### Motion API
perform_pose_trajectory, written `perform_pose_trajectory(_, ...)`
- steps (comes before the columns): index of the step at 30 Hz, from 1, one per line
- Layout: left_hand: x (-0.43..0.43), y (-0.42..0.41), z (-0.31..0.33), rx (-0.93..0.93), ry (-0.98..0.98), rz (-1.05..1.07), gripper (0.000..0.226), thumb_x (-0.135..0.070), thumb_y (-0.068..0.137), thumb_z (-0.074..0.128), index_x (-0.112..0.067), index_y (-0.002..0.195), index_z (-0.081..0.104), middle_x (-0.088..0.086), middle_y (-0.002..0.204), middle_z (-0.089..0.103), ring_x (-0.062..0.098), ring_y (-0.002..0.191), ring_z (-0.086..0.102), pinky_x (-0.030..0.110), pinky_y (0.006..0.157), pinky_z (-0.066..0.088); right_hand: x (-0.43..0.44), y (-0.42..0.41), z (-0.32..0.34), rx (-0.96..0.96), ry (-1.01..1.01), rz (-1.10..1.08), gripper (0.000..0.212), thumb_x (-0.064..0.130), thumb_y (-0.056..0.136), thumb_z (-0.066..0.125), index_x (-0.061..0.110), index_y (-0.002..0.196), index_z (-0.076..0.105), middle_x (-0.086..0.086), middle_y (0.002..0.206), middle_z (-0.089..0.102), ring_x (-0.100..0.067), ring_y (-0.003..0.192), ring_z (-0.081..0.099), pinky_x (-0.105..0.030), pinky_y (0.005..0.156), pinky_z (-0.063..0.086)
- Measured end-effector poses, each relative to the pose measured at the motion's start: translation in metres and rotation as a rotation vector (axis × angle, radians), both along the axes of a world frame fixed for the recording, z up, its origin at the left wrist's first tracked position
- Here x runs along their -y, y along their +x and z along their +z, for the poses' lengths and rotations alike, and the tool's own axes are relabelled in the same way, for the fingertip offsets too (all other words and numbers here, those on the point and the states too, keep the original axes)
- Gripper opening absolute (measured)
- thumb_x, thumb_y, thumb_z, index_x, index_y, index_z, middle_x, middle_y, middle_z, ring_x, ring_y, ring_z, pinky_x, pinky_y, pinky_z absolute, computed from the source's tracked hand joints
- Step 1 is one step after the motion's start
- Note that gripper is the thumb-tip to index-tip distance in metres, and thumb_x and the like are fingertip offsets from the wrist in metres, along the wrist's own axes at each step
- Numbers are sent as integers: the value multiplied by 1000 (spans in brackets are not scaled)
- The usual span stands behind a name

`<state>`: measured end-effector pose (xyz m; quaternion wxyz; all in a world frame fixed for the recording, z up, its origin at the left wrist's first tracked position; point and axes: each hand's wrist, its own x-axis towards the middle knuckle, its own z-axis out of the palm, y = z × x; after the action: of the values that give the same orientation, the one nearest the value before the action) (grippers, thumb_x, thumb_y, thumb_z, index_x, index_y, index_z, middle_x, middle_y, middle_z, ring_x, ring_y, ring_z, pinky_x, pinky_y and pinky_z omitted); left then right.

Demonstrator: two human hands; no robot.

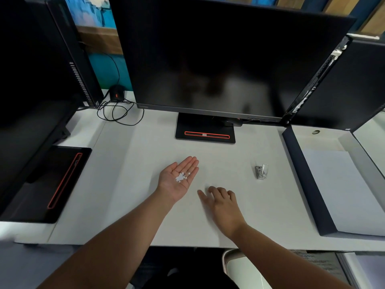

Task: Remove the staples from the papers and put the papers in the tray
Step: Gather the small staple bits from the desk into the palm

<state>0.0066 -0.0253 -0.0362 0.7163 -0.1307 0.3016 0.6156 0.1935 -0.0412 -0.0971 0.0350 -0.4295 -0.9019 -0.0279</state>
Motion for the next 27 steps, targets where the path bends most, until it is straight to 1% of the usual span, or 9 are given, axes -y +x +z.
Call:
perform_pose_trajectory(3,2,-1,1,2,4,0,45,-19,101,30,11,111,62,24,116,66,35,111,62,42,94,50,1,0,-1,58,-13,-1,60,13,73,30,27,127,52,-4,113,59,-26,93,59,-38,81,28)
perform_pose_trajectory(6,5,-1,1,-1,-1,3,45,-20,101,30,11,110,62,24,115,67,34,110,63,42,94,50,0,-4,6,-2,-129,-47,62,10,72,35,33,126,54,-1,113,57,-24,97,58,-35,81,34)
perform_pose_trajectory(8,6,-1,-1,-3,-4,-4,45,-20,101,30,11,108,62,24,113,68,34,110,63,42,96,49,-7,-7,9,-196,-296,-155,66,0,74,35,35,124,58,1,118,56,-22,108,51,-34,85,35)
perform_pose_trajectory(10,8,0,-4,-6,-8,-6,46,-20,101,29,11,107,63,24,111,68,34,110,62,42,100,46,-13,-13,25,-442,-637,-334,63,-9,78,32,30,113,67,3,118,59,-18,114,51,-29,90,39)
perform_pose_trajectory(13,11,2,-10,-3,-25,-9,46,-20,101,29,11,107,63,24,111,68,34,110,62,42,100,46,-18,-17,52,-909,-1025,-608,45,-11,84,38,16,90,73,4,99,68,-13,100,60,-10,74,43)
perform_pose_trajectory(15,13,5,-12,-4,-30,-16,47,-20,101,29,11,108,63,24,111,68,34,111,62,42,99,47,-22,-17,66,-996,-1119,-692,39,-8,85,41,14,88,73,6,92,67,-6,86,56,-13,67,38)
perform_pose_trajectory(19,14,12,-12,-14,-40,-38,47,-21,102,28,11,107,63,24,111,68,34,112,61,41,100,46,-25,-22,82,-997,-1148,-702,31,2,86,48,17,87,75,4,90,66,-10,84,53,-18,69,39)
perform_pose_trajectory(22,13,16,-11,-37,-48,-58,48,-21,102,27,9,107,64,23,110,69,32,111,61,37,94,48,-22,-31,86,-1050,-1133,-661,26,1,86,51,10,94,74,6,88,69,-3,79,57,-15,66,40)
perform_pose_trajectory(27,11,19,-9,-71,-49,-77,47,-20,101,28,8,106,65,23,109,69,31,108,63,33,97,47,-19,-51,78,-1065,-942,-580,27,5,82,60,25,72,76,3,82,75,-13,85,68,-27,81,52)
